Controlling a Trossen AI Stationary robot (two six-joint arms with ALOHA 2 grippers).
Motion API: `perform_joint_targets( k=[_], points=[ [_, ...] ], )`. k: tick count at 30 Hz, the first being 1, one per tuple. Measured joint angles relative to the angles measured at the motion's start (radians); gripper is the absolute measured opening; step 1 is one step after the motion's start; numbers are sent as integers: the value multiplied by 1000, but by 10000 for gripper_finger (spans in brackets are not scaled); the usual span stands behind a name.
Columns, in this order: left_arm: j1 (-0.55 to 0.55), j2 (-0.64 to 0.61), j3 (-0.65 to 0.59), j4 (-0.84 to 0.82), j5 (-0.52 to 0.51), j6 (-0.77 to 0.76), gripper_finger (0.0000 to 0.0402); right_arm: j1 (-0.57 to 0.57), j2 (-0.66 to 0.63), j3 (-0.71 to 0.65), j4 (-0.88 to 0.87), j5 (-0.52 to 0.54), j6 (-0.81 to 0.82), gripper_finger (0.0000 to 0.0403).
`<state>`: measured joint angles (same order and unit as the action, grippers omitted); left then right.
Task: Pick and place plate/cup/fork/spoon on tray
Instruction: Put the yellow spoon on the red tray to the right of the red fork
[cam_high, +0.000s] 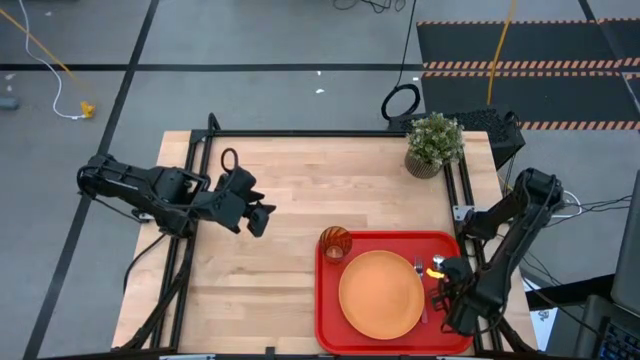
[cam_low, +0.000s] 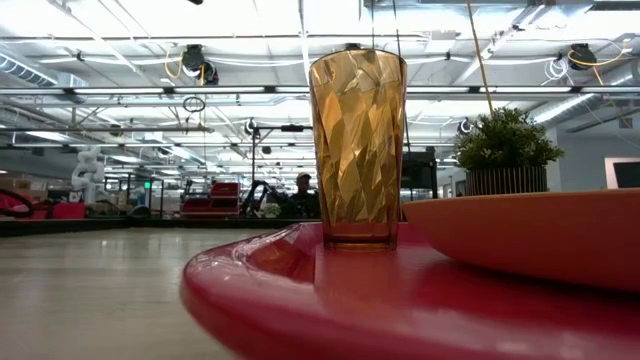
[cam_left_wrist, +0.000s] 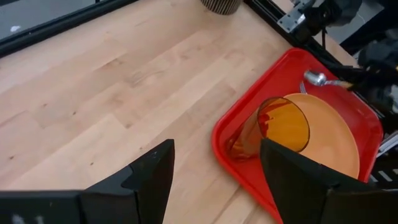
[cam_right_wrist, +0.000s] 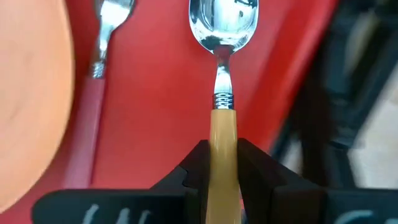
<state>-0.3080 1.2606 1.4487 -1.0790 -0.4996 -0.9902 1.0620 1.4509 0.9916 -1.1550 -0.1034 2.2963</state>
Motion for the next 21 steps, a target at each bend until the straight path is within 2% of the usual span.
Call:
perform_joint_targets(
  k=[4,21],
  points=[
    [0,0,0,0,-7,-39,236,0,0,-69,115,1,0,49],
    [36,0,0,3,-26,-93,237,-3,17,-96,176,27,6,50]
  ],
)
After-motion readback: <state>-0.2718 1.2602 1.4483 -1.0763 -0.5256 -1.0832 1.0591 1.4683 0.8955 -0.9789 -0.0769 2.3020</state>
